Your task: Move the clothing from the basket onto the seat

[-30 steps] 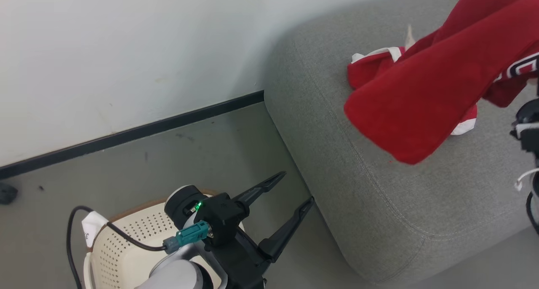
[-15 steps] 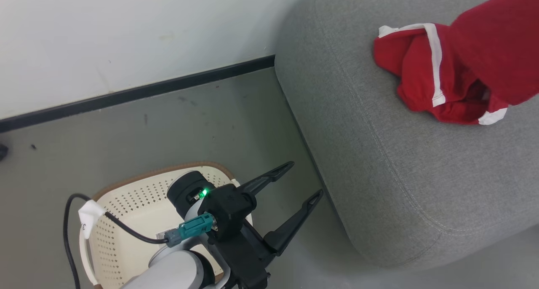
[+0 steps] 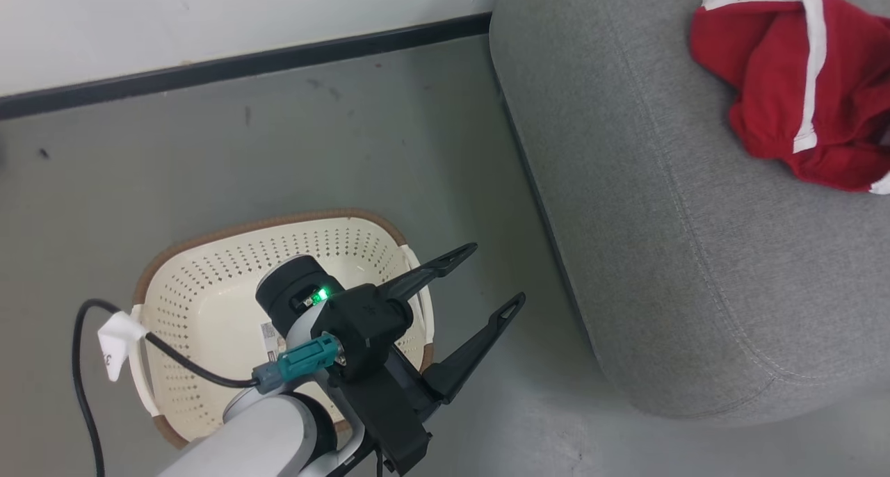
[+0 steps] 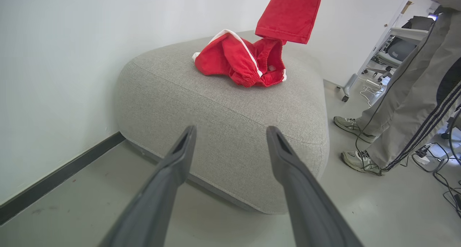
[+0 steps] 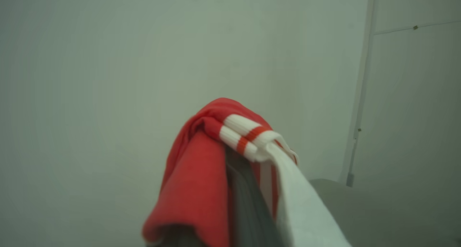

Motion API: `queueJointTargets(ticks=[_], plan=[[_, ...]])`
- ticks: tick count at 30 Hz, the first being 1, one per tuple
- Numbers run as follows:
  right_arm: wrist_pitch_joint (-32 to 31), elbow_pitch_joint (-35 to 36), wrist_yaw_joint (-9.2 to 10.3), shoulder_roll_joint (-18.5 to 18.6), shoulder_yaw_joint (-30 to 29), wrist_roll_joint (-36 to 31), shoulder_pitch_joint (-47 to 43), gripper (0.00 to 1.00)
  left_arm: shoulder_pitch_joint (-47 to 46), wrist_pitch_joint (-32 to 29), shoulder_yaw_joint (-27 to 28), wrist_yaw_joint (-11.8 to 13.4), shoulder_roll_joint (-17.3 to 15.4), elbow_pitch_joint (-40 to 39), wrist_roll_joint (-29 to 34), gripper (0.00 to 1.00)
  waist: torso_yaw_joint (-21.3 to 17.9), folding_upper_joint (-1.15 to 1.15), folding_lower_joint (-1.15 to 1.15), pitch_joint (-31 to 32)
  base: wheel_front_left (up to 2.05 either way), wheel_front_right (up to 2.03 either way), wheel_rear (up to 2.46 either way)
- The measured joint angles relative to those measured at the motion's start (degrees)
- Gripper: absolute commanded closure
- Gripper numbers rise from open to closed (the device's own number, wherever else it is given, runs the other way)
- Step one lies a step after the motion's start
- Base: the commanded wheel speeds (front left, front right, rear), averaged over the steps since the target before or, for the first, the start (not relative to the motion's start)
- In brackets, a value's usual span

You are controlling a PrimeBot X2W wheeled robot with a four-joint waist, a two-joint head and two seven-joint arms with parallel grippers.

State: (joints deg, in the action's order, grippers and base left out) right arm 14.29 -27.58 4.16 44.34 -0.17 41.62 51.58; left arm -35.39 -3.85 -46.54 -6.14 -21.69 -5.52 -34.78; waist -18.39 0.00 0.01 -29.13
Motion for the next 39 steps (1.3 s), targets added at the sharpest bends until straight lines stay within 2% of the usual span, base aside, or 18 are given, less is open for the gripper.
queueJointTargets(ticks=[6,9,14,20,27,28,30,31,32,35,39], plan=[[0.0,-3.6,0.4,-0.4,2.6,-1.9,0.2,1.0,-1.2,-0.7,0.3,0.0,-0.7,-0.6,0.1,0.0,1.0,0.0,0.0,-2.9,0.0,0.0,0.0],[-0.7,-6.4,0.78,-2.2,5.0,-2.7,0.4,1.0,-2.0,-0.9,0.4,-0.4,-0.8,-0.6,0.1,0.0,1.6,0.0,0.0,-4.5,0.0,0.0,0.0],[-4.4,-12.4,1.65,-5.1,8.3,-4.8,0.5,1.0,-3.1,-0.9,0.4,-0.4,-0.7,-0.1,0.1,0.0,2.8,0.0,0.0,-6.0,0.0,0.0,0.0],[-7.6,-15.6,1.99,-5.2,10.1,-6.4,1.0,1.0,-3.2,-0.6,0.4,-0.4,-0.6,0.4,0.1,0.0,3.5,0.0,0.0,-6.2,0.0,0.0,0.0],[-13.9,-19.3,2.6,-9.7,11.4,-6.3,-1.3,1.0,-3.2,0.5,0.2,-0.5,-0.1,2.0,0.0,0.0,3.9,0.0,0.0,-5.2,0.0,0.0,0.0],[-14.7,-19.6,2.74,-10.3,11.6,-6.3,-1.8,0.91,-3.2,0.5,0.2,-0.5,-0.1,2.3,0.0,0.0,3.9,0.0,-0.01,-5.0,0.0,0.0,0.0],[-15.9,-19.5,2.89,-11.2,12.2,-6.3,-2.8,0.51,-3.1,0.9,0.2,-0.5,-0.1,2.9,-0.1,0.0,4.1,0.0,-0.01,-4.4,0.0,0.0,0.0],[-16.4,-19.2,2.9,-11.9,12.6,-6.3,-3.1,0.03,-3.1,1.2,0.2,-0.5,-0.1,3.1,-0.1,0.0,4.1,0.0,-0.01,-4.0,0.0,0.0,0.0],[-17.0,-18.8,2.9,-12.8,13.3,-6.3,-3.4,0.0,-3.1,1.5,0.3,-0.5,-0.2,3.4,-0.2,0.0,4.2,0.0,-0.01,-3.7,0.0,0.0,0.0],[-18.3,-16.7,2.9,-15.3,15.0,-6.4,-4.1,0.0,-2.8,2.0,0.4,-0.5,-0.2,4.0,-0.3,0.0,4.3,0.0,-0.01,-2.5,0.0,0.0,0.0],[-20.4,-15.1,2.9,-15.7,16.1,-7.7,-4.4,0.0,-1.9,3.1,0.6,-0.5,-0.1,5.0,-0.7,0.0,4.2,0.0,-0.01,-0.6,0.0,0.0,0.0]])
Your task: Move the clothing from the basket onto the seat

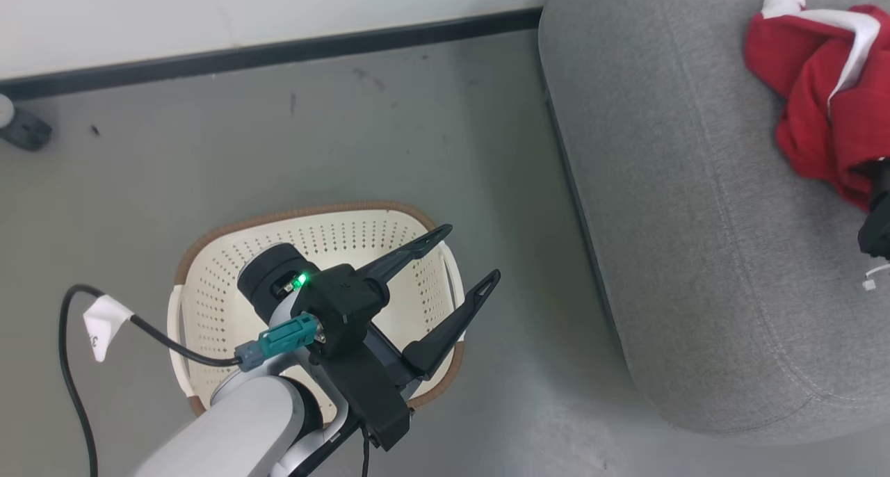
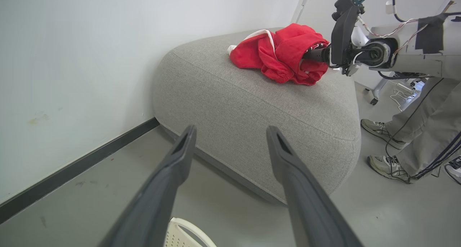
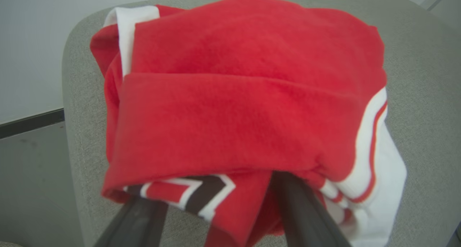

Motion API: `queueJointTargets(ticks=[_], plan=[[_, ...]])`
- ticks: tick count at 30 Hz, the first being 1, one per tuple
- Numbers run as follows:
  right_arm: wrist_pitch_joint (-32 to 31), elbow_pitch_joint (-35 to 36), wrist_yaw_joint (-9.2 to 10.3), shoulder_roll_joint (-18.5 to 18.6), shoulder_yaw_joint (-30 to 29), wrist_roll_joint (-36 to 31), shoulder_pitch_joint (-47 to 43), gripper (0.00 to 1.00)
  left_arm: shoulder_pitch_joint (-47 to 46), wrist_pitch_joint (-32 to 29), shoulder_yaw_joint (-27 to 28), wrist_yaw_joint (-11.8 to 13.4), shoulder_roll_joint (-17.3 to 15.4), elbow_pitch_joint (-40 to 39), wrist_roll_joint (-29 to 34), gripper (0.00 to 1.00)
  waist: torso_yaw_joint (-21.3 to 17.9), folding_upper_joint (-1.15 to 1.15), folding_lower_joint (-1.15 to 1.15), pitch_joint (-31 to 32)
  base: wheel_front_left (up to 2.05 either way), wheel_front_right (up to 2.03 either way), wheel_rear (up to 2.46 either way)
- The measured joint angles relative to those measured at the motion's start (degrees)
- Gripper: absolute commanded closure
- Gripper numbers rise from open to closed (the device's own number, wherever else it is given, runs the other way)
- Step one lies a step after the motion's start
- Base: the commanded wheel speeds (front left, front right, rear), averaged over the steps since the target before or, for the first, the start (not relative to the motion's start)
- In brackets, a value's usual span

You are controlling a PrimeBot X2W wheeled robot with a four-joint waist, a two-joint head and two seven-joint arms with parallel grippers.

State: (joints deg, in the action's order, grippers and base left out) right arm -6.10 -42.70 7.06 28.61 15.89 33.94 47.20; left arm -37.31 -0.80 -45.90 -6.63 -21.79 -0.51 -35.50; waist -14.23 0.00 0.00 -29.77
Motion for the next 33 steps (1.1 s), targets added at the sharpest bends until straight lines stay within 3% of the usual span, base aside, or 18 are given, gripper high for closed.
queueJointTargets(ticks=[16,21,33], plan=[[-12.9,6.4,0.07,1.6,1.8,-0.7,-9.2,0.0,5.0,3.5,0.5,0.1,0.6,3.6,-1.3,0.0,-1.5,-0.02,-0.01,9.1,0.0,0.0,0.0],[-16.0,9.2,-0.08,5.3,1.4,-0.6,-9.1,0.0,6.2,4.4,0.5,0.3,1.0,3.8,-2.8,0.0,-2.1,-0.01,-0.01,12.0,0.0,0.0,0.0],[-16.6,14.6,-7.44,12.9,-0.6,1.2,-5.2,0.0,8.4,6.6,1.5,1.5,2.5,5.1,-3.9,0.0,-1.6,-0.01,-0.01,17.5,0.0,0.0,0.0]])
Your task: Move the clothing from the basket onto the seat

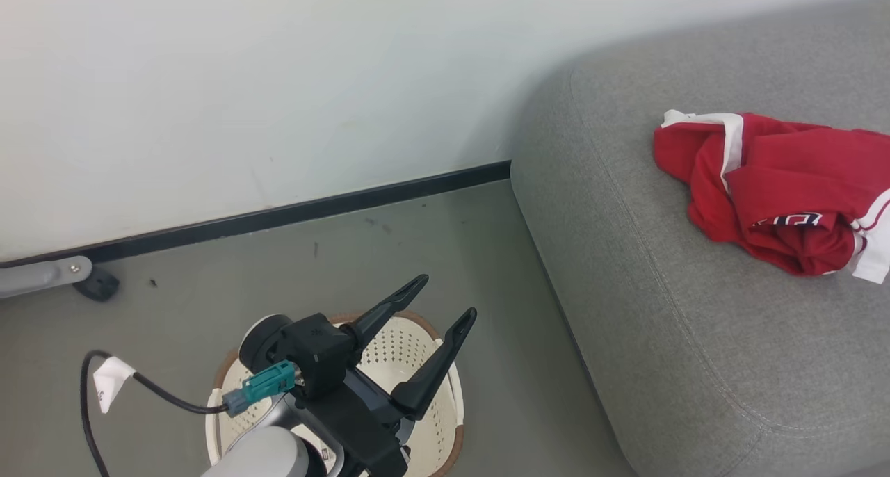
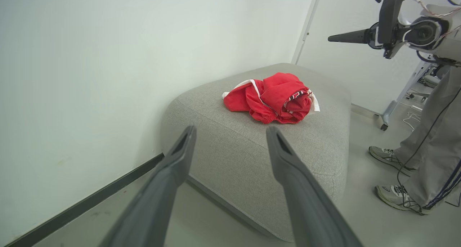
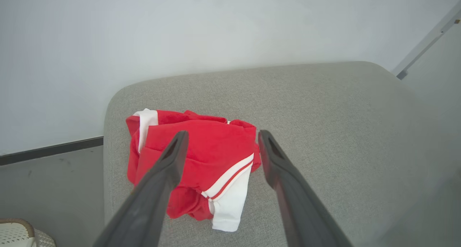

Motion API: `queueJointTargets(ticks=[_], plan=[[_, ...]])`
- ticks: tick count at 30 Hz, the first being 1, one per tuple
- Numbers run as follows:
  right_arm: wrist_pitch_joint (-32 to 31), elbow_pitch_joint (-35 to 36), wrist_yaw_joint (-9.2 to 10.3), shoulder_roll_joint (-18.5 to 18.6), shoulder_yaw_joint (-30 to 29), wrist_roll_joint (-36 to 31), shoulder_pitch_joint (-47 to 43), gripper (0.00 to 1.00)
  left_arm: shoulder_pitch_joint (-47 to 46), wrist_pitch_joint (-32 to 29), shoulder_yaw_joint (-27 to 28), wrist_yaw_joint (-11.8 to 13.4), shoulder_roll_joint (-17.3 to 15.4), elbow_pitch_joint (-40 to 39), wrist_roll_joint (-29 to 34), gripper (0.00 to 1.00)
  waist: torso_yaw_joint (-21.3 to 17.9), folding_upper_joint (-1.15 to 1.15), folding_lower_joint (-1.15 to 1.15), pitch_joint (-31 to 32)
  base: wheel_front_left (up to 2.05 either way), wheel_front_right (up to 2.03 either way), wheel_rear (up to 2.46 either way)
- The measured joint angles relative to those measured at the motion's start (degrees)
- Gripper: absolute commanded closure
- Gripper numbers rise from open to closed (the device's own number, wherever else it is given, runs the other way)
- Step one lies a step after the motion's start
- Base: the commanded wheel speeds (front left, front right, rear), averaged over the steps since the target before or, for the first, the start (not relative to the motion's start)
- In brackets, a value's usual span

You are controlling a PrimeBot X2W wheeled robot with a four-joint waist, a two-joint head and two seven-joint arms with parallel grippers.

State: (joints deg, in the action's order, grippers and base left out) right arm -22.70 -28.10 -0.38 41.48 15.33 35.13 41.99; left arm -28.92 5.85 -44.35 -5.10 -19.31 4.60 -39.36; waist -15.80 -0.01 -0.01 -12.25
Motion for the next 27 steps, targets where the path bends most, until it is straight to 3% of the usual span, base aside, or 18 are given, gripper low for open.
queueJointTargets(ticks=[6,12,27], plan=[[3.8,2.2,-3.3,1.6,-1.5,0.8,0.0,0.0,2.0,1.6,1.2,0.9,0.1,0.6,-0.7,0.0,2.0,0.0,0.0,2.3,0.0,0.0,0.0],[9.1,4.9,-4.74,1.1,-2.9,2.9,-0.9,0.0,3.9,2.4,2.7,2.3,-0.1,0.7,-2.3,0.0,4.7,0.01,0.01,4.2,0.0,0.0,0.0],[22.5,13.4,-4.9,-6.9,-3.8,5.3,-14.9,0.0,9.7,5.5,7.7,7.8,-1.5,1.3,-3.7,0.0,13.5,0.01,0.01,8.4,0.0,0.0,0.0]])
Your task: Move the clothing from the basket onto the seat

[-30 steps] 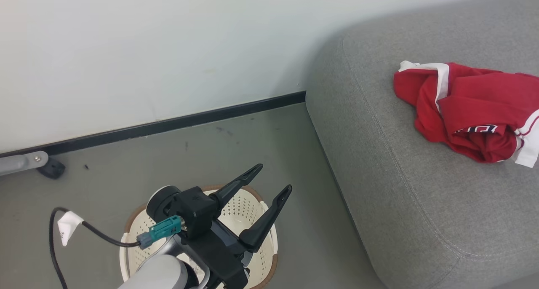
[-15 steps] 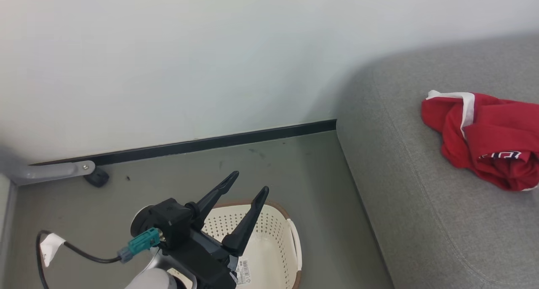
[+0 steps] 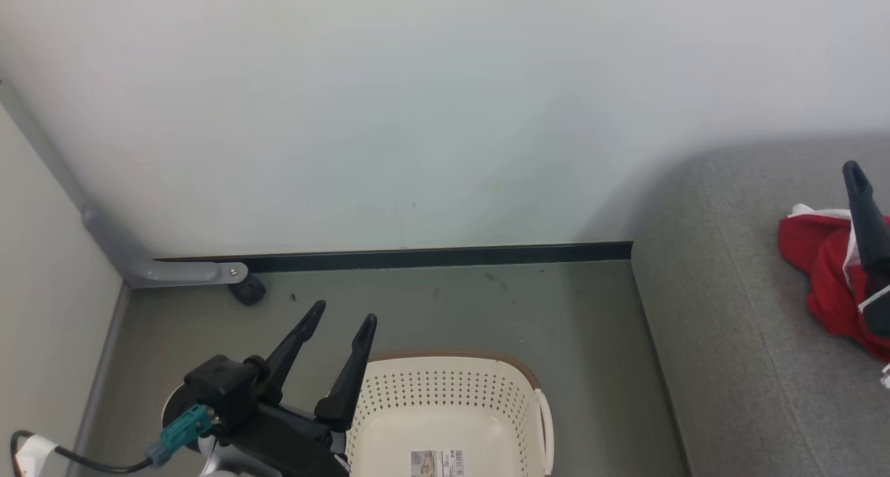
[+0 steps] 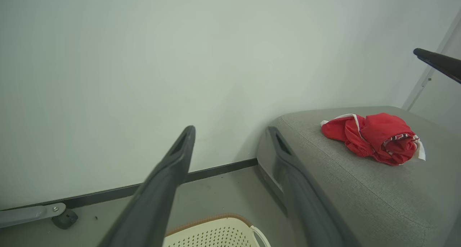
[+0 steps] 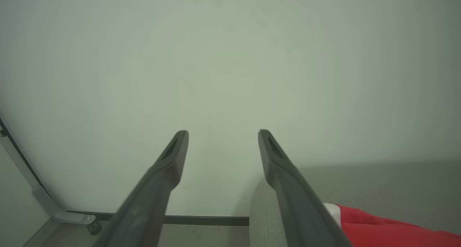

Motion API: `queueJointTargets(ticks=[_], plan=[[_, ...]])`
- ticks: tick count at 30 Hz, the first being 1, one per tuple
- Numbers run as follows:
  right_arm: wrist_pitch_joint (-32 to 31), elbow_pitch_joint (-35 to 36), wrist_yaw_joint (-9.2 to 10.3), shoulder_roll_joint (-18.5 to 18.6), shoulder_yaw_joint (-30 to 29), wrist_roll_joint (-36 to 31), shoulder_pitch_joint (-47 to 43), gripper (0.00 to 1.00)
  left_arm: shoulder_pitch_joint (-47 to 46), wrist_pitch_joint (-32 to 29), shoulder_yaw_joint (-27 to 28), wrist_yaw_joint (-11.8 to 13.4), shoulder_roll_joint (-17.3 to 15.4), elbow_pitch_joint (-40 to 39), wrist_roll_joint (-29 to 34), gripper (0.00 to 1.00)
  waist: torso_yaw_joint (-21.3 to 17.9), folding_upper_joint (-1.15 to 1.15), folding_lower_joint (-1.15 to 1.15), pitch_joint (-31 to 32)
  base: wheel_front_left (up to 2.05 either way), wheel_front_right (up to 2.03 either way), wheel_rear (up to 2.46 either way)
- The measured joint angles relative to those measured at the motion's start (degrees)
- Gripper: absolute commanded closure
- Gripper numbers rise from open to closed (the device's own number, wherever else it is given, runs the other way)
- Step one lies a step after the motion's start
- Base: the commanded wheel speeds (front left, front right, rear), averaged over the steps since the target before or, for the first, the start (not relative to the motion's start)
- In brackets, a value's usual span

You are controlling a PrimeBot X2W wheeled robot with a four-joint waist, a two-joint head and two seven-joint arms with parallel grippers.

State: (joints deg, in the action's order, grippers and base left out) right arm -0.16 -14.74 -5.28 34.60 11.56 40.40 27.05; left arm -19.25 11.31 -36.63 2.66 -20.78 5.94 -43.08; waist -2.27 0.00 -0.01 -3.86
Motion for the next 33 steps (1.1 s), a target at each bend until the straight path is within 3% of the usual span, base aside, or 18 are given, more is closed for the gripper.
queueJointTargets(ticks=[10,17,22,33], plan=[[7.3,3.9,2.77,-6.3,2.0,-1.2,-9.3,0.0,4.6,1.5,3.4,2.5,-0.7,1.1,-0.2,0.0,4.5,0.01,0.01,2.1,0.0,0.0,0.0],[12.7,7.1,4.17,-8.4,3.3,-3.0,-18.6,0.0,10.4,2.4,7.4,4.0,-0.9,1.4,-0.4,0.0,5.9,0.01,0.0,4.5,0.0,0.0,0.0],[13.4,7.2,5.39,-10.7,3.4,-3.2,-23.6,0.0,14.2,3.0,11.3,4.4,-0.4,0.8,-0.1,0.0,6.7,0.01,0.0,5.4,0.0,0.0,0.0],[14.2,7.5,7.05,-15.8,7.3,-7.3,-26.5,0.0,19.1,3.0,14.5,4.4,2.6,0.6,2.9,0.0,7.2,0.01,0.0,5.3,0.0,0.0,0.0]])
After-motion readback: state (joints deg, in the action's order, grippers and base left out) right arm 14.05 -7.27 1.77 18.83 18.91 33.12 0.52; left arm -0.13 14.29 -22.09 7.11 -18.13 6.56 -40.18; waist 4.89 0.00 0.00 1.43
